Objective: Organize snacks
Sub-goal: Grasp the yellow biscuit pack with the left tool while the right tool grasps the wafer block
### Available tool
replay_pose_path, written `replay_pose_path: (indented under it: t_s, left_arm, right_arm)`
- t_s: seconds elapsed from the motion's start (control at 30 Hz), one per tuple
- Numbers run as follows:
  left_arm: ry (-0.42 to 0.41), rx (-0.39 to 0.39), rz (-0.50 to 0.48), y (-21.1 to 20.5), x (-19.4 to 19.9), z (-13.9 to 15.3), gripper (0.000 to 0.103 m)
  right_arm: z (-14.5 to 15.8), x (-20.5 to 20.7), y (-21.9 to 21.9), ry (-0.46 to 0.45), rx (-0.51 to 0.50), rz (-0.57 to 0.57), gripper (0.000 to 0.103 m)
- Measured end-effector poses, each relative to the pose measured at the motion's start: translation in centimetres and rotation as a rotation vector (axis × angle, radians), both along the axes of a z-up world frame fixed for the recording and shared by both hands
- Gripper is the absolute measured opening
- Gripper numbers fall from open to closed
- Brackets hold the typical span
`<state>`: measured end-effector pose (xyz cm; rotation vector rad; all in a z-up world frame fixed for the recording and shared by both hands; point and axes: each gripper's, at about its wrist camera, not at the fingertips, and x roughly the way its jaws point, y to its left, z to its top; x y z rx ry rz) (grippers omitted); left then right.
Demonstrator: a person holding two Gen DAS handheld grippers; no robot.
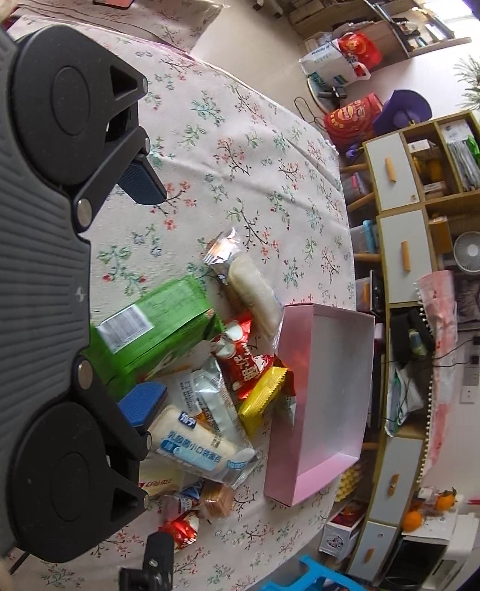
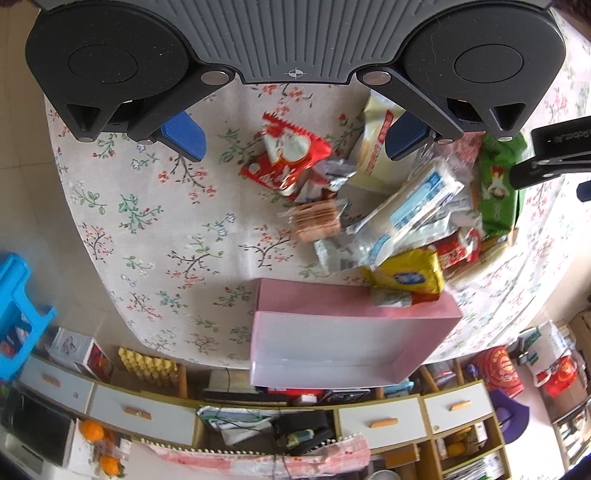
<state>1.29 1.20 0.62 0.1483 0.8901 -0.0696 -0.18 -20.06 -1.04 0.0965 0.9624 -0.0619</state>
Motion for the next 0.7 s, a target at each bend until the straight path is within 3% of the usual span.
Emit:
replay_pose_path:
  t_s: [0.33,0.5,0.7]
  left_arm:
    - [0.169,-0.139,-0.065,1.3,4.0,0.4,0.103]
    - [0.176,-0.213,-0.091,1.0,5.3,0.3,0.098]
    - [0.067,-0.239,-0.271,-0.6,6.7,-0.4,0.089]
  right_arm:
    - [1.7,3.3,-1.3,0.055,0.056,-0.005,0.103]
    - [1.2,5.6,-1.9,0.080,0.080,-0.003,0.103]
    - [-1.4,7.3,-4.1,0.092,0.289,-0.010,0.102]
